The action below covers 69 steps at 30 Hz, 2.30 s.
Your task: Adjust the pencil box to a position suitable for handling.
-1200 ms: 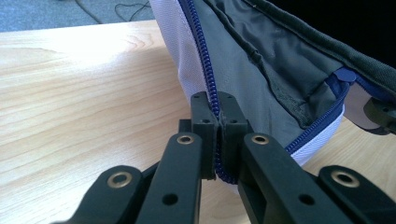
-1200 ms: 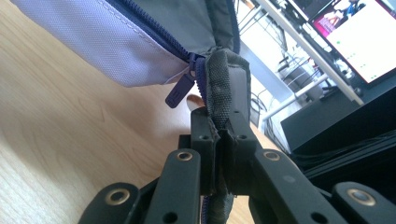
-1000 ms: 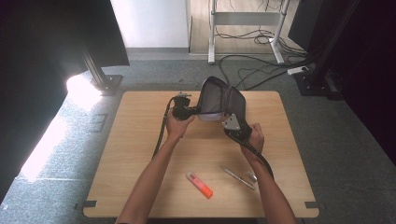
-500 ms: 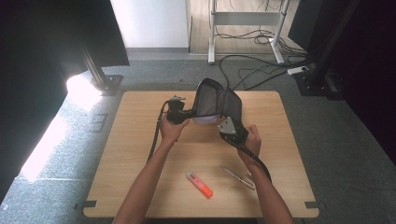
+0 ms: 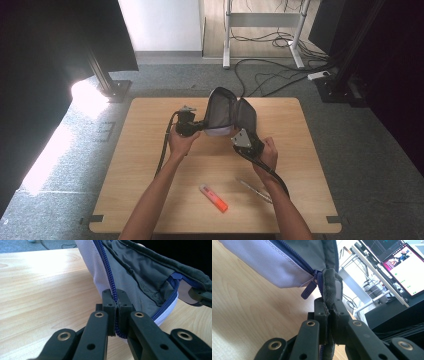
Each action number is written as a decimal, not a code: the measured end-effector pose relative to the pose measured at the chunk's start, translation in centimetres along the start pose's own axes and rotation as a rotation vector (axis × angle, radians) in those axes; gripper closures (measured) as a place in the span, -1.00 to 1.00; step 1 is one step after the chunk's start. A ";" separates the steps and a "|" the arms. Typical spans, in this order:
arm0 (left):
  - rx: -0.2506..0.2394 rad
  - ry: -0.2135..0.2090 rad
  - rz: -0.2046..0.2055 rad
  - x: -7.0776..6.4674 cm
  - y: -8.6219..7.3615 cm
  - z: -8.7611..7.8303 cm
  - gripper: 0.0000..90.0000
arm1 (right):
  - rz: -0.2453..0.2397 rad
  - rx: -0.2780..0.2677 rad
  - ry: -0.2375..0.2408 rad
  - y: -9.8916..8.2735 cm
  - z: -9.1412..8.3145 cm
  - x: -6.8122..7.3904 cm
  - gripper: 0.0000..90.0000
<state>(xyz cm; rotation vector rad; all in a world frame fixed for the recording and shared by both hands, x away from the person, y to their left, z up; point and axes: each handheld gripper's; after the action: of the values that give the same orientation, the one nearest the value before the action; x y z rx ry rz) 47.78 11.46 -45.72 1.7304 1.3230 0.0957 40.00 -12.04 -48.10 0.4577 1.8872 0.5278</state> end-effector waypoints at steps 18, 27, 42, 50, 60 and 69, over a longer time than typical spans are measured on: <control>-0.006 -0.016 -0.001 0.2 -1.4 -1.1 0.96 | 0.007 -0.023 0.015 0.1 -1.2 1.0 0.85; -0.015 -0.025 0.014 0.1 -2.1 -2.0 0.96 | -0.005 -0.032 0.015 0.0 -2.0 1.8 0.85; -0.017 -0.028 0.023 0.5 -4.9 -3.8 0.96 | -0.051 -0.055 0.021 0.2 -4.3 4.1 0.85; -0.005 -0.031 0.008 1.1 -6.5 -3.9 0.96 | -0.076 -0.051 0.040 -0.1 -4.9 5.5 0.85; 0.004 -0.019 0.001 1.4 -7.9 -4.0 0.96 | -0.078 -0.053 0.077 -0.4 -5.6 6.6 0.84; 0.032 0.010 -0.013 2.3 -9.3 -3.4 0.95 | -0.086 -0.038 0.135 -1.0 -5.3 7.7 0.82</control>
<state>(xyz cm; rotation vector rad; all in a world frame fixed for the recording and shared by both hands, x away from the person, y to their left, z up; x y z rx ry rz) 40.18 15.24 -51.24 1.7499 1.3493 0.0758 32.21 -9.45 -52.79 0.3213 2.0126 0.5472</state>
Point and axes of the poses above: each handheld gripper's, and its own axes: z roughly forward along the jaws, y roughly out of its top, x roughly to its left, and after that the axes turned 13 degrees about -z, right-handed
